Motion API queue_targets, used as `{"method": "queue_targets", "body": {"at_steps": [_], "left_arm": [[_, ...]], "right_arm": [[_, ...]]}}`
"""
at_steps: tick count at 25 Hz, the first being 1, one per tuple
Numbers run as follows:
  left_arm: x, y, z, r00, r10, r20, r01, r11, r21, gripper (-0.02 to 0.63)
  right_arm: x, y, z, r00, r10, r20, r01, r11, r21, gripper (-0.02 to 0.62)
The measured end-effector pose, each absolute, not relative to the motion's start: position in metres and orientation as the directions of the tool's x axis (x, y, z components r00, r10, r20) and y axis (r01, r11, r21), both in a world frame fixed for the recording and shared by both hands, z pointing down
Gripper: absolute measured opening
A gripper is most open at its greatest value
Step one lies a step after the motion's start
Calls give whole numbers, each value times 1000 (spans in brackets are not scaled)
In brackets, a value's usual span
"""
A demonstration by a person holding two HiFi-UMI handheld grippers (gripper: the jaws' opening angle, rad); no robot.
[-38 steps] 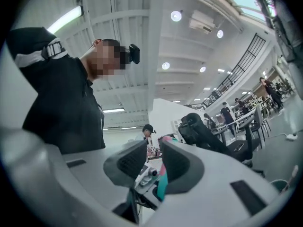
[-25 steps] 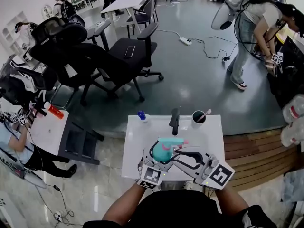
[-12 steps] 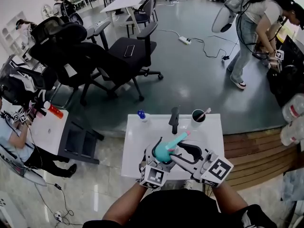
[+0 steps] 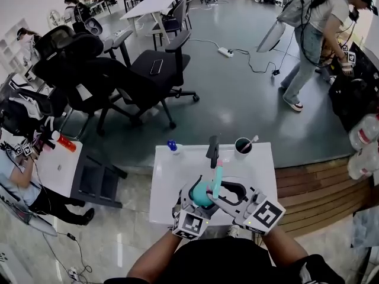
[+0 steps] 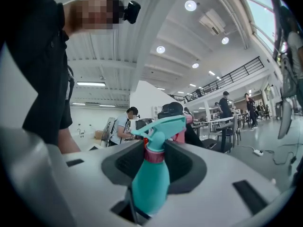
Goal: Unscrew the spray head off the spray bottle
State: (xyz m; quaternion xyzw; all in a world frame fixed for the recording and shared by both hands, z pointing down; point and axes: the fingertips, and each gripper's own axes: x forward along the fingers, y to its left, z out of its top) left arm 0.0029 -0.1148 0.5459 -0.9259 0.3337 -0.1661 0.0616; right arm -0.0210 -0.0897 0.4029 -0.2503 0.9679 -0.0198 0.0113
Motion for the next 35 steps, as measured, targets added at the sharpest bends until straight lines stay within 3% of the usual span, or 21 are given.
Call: {"method": "queue_targets", "body": {"at_steps": [6, 12, 21, 24, 26, 29, 35], "left_arm": [[16, -90, 535, 840, -486, 240, -447, -872, -198, 471], [25, -57, 523, 920, -311, 238, -265, -942, -208, 471], [34, -26, 512, 967, -137, 213, -107, -984, -144, 471], [31, -43, 515, 950, -222, 217, -194, -970, -144, 471], [24, -63, 521, 915, -326, 237, -301, -944, -136, 471], [12, -87, 529, 842, -466, 273, -452, -885, -116, 471], [7, -100, 546, 765, -562, 314, -559, -822, -109, 471]], "right_arm": [[-22, -65, 391, -943, -332, -12, -332, 943, 21, 138], [-16, -31, 392, -988, -119, 97, -97, 973, 207, 138], [-13, -12, 380, -997, 18, 77, 34, 977, 210, 140], [-13, -24, 384, -998, -51, 38, -45, 990, 132, 149], [-14, -40, 381, -988, -152, -38, -153, 988, 35, 201], [-16, -61, 380, -938, -321, -134, -307, 945, -114, 209], [-9, -88, 399, -839, -529, -124, -498, 840, -214, 209]]}}
